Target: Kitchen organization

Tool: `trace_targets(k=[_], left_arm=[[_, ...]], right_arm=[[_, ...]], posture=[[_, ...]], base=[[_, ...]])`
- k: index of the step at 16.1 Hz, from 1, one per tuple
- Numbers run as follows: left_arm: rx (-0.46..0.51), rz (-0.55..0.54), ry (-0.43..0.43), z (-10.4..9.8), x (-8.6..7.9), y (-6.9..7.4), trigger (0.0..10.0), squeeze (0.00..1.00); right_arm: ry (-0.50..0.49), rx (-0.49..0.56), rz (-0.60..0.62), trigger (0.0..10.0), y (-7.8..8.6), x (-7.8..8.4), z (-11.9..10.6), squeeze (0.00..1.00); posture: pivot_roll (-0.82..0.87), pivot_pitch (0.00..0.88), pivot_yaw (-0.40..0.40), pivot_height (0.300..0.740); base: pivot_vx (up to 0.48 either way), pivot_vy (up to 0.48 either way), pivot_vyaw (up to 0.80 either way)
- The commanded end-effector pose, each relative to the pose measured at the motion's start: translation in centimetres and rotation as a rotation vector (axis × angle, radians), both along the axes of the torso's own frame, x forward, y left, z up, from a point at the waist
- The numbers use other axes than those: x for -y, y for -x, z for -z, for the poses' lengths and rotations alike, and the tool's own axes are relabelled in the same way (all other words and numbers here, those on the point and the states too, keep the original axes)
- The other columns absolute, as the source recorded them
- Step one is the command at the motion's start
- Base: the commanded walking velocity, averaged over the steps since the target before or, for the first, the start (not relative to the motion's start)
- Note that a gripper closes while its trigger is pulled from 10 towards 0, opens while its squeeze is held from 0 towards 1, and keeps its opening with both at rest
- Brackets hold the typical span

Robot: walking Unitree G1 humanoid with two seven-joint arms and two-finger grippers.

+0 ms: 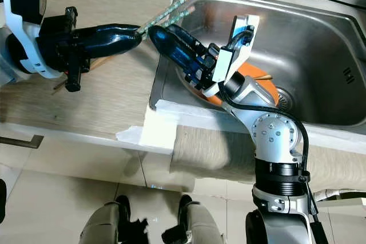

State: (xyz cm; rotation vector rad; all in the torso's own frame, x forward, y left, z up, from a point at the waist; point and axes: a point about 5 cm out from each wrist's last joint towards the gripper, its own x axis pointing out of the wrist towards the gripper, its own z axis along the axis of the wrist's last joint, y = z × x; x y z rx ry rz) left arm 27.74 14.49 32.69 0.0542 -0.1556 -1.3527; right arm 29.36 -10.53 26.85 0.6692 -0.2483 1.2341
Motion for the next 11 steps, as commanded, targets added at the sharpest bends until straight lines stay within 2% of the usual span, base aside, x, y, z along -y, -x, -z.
trace_targets(k=[1,4,5,6,7,8,9,11], left_arm=[[0.008,0.104,-0.031,0.0,1.3,1.2,0.0,0.0],[0.0,0.106,-0.044,0.4,1.4,1.4,0.0,0.0],[0.001,0.103,-0.048,0.5,1.4,1.4,0.0,0.0],[-0.001,0.088,-0.051,0.6,1.4,1.2,0.0,0.0],[-0.006,0.07,-0.042,0.6,1.2,0.9,0.0,0.0],[-0.007,0.055,-0.032,0.5,1.1,0.7,0.0,0.0],[-0.009,0.039,-0.023,0.4,0.8,0.4,0.0,0.0],[-0.011,0.021,-0.008,0.2,0.5,0.2,0.0,0.0]], right_arm=[[-0.014,0.005,0.031,0.0,0.1,0.4,-0.4,0.0],[-0.039,0.008,0.028,0.0,0.2,0.5,-0.7,0.0],[-0.044,0.013,0.021,0.3,0.3,0.5,-0.8,0.0],[-0.059,0.029,-0.008,6.3,0.7,0.3,-1.2,0.0],[-0.065,0.038,-0.025,10.0,0.9,0.3,-1.3,0.0],[-0.069,0.039,-0.034,10.0,1.0,0.3,-1.3,0.0],[-0.085,0.026,-0.049,10.0,1.1,0.4,-1.3,1.0],[-0.093,0.015,-0.068,10.0,1.2,0.4,-1.2,1.0]], posture=[[-0.12,0.206,-0.093,0.74],[-0.12,0.206,-0.093,0.74],[-0.12,0.208,-0.094,0.74],[-0.12,0.209,-0.094,0.74],[-0.12,0.209,-0.094,0.74],[-0.12,0.21,-0.094,0.74],[-0.12,0.206,-0.092,0.74],[-0.12,0.208,-0.092,0.74]], base=[[0.0,0.0,0.0],[0.0,0.0,0.0],[0.0,0.0,0.0],[0.0,0.0,0.0],[0.0,0.0,0.0],[0.0,0.0,0.0],[0.0,0.0,0.0],[0.0,0.0,0.0]])
